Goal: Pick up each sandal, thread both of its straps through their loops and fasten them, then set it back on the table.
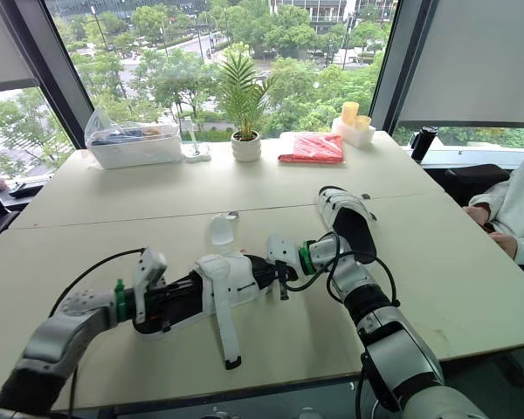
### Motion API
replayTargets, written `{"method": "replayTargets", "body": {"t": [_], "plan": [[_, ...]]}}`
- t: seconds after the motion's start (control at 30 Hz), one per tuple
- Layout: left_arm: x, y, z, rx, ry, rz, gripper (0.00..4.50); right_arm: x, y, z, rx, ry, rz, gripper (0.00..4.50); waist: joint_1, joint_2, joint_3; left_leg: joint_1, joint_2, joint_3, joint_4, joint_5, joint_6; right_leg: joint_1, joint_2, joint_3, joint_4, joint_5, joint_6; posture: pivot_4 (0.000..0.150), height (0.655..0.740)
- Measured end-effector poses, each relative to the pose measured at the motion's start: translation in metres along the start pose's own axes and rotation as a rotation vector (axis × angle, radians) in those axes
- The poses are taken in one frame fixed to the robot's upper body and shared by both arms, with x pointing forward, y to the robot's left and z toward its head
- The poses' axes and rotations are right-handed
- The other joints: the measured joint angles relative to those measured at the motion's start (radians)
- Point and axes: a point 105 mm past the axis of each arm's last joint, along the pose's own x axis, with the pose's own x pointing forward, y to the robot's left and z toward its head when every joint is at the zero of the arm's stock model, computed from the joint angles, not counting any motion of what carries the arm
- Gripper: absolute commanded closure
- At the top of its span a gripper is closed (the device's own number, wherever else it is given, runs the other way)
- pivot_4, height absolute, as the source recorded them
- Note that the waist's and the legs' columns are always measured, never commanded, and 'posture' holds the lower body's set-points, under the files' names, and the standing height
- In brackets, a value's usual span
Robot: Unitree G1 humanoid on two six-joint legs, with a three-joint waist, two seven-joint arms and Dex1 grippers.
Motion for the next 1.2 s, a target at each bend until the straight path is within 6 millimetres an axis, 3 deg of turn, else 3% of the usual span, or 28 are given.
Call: {"method": "replayTargets", "body": {"t": [0.4, 0.63, 0.7, 0.97, 1.07, 1.2], "plan": [[0.024, 0.030, 0.013, 0.053, -0.037, 0.026, 4.42, 0.007, 0.016, 0.007, 0.040, -0.035, -0.022, 4.50, 0.007, 0.001, 0.000, -0.001, 0.000, 0.000, 0.000, 0.000, 0.000, 0.001, 0.000, -0.001, 0.000, 0.000, 0.000, 0.150, 0.7400], [0.028, 0.034, 0.016, 0.069, -0.033, -0.004, 4.42, 0.011, 0.019, 0.009, 0.077, -0.041, -0.042, 4.50, 0.013, 0.001, 0.000, -0.001, 0.000, 0.000, 0.000, 0.000, 0.000, 0.001, 0.000, -0.001, 0.000, 0.000, 0.000, 0.150, 0.7400], [0.016, 0.028, 0.011, 0.055, -0.007, -0.037, 4.42, 0.013, 0.019, 0.011, 0.075, -0.045, -0.043, 4.50, 0.003, 0.000, 0.000, -0.002, 0.000, 0.000, -0.002, 0.000, 0.000, 0.000, 0.000, 0.000, -0.001, 0.000, 0.000, 0.150, 0.7400], [-0.066, -0.009, -0.002, -0.149, 0.153, -0.145, 4.42, 0.012, 0.021, 0.010, 0.068, -0.039, -0.038, 4.50, -0.001, 0.001, 0.000, -0.002, 0.001, 0.000, -0.006, 0.000, 0.000, -0.005, 0.000, 0.000, -0.004, -0.001, -0.001, 0.150, 0.7400], [-0.081, -0.023, 0.007, -0.190, 0.167, -0.185, 3.54, 0.011, 0.020, 0.009, 0.063, -0.034, -0.037, 4.50, 0.004, 0.001, 0.000, -0.002, 0.001, 0.000, -0.006, 0.000, 0.000, -0.004, 0.000, 0.000, -0.005, -0.002, -0.004, 0.150, 0.7400], [-0.081, -0.043, 0.014, -0.152, 0.194, -0.259, 1.51, 0.012, 0.018, 0.009, 0.050, -0.032, -0.027, 4.50, 0.004, 0.002, 0.001, -0.002, 0.001, 0.000, -0.006, 0.000, 0.000, -0.004, 0.000, 0.000, -0.006, -0.002, -0.004, 0.150, 0.7400]]}}
